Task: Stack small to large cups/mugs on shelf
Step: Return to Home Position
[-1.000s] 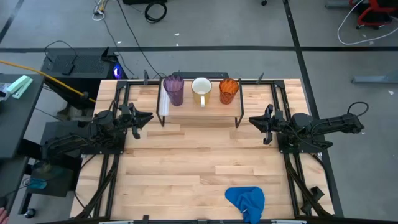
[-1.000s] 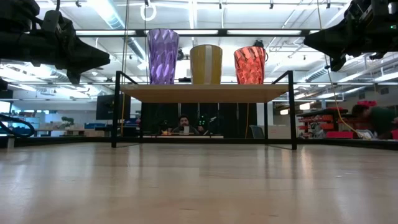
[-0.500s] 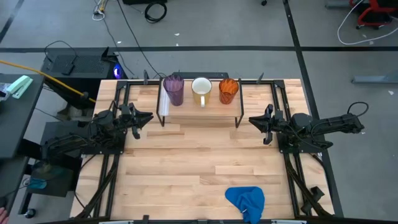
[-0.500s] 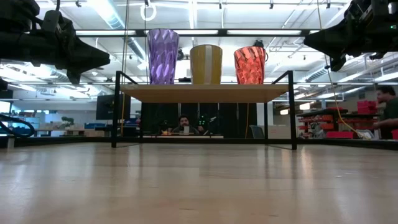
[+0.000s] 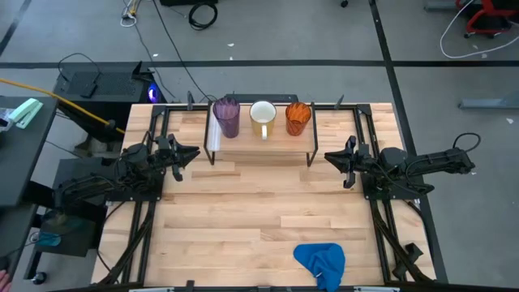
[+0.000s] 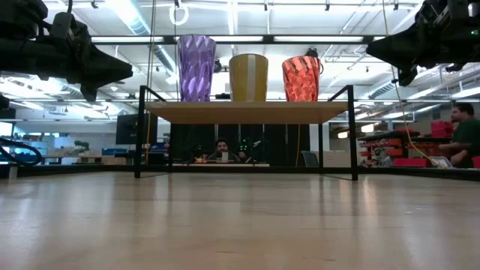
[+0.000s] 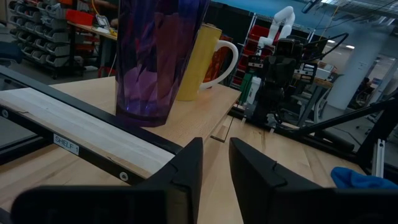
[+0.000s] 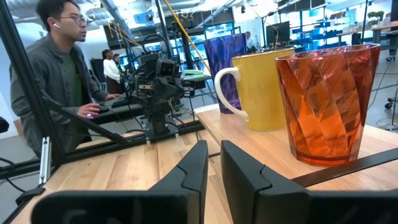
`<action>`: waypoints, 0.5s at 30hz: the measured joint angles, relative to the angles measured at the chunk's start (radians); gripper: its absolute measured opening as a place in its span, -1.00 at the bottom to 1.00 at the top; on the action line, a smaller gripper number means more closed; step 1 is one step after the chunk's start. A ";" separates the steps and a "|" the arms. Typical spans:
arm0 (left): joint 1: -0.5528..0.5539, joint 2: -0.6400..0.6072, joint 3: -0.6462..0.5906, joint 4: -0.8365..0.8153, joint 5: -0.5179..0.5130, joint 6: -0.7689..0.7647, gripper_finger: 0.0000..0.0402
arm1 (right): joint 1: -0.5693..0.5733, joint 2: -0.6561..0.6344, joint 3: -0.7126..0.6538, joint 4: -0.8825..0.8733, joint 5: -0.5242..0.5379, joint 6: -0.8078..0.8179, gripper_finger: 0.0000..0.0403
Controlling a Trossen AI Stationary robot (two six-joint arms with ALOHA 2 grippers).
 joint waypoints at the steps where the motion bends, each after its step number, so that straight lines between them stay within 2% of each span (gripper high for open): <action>1: 0.000 0.000 0.000 0.000 0.000 0.000 -0.57 | 0.000 0.000 0.000 0.000 0.000 0.000 -0.74; 15: 0.000 0.000 0.000 0.000 0.000 0.000 -0.53 | 0.000 0.000 0.000 0.000 0.000 0.000 -0.74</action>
